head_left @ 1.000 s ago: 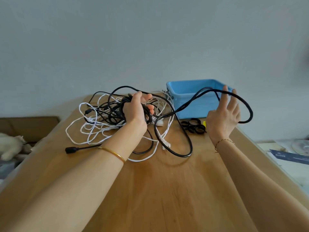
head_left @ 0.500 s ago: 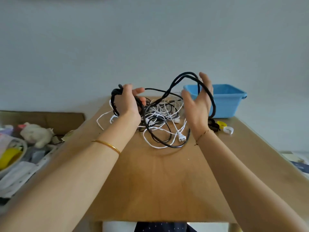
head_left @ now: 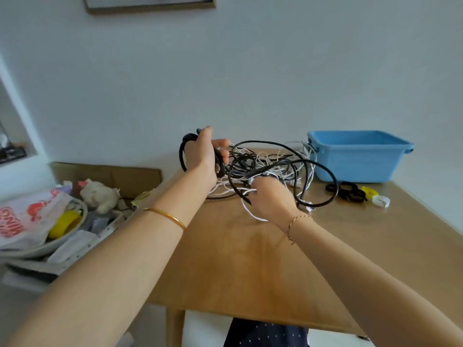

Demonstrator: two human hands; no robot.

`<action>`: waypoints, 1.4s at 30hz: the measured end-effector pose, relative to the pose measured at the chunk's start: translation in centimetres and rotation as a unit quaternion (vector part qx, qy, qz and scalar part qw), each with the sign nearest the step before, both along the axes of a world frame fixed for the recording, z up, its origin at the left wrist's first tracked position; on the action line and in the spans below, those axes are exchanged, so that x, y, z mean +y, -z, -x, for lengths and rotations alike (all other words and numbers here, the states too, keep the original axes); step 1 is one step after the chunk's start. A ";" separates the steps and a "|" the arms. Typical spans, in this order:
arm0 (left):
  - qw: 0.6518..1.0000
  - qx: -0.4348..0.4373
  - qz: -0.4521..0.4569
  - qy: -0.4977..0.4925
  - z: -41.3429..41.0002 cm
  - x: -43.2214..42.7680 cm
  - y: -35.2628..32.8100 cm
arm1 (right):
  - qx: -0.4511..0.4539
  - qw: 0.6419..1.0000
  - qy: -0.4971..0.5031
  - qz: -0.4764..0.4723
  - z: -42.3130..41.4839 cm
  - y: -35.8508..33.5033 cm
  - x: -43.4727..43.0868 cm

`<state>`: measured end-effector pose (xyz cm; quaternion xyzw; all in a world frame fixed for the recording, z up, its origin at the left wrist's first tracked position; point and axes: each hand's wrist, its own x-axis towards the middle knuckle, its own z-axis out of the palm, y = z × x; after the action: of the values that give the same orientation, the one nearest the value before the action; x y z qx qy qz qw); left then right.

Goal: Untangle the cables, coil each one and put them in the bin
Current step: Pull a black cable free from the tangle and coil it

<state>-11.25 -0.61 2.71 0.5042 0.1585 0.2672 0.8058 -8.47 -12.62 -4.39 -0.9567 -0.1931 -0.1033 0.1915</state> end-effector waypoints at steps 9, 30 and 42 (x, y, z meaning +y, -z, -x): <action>0.990 0.051 -0.002 0.131 1.1 4.0 0.6 | -0.090 0.985 -0.119 -0.086 -3.0 -3.9 3.6; 0.877 0.008 -0.025 0.481 1.7 7.6 -0.1 | 0.010 0.930 -0.178 -0.321 -6.3 -1.3 6.3; 0.954 -0.140 0.205 0.168 -1.6 5.4 -1.8 | 0.080 0.970 -0.216 -0.084 -4.1 -2.2 5.2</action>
<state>-9.63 4.81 4.52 0.3053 0.0078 0.1575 0.9391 -4.40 -7.42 -2.22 -0.8781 -0.3695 0.0014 0.3041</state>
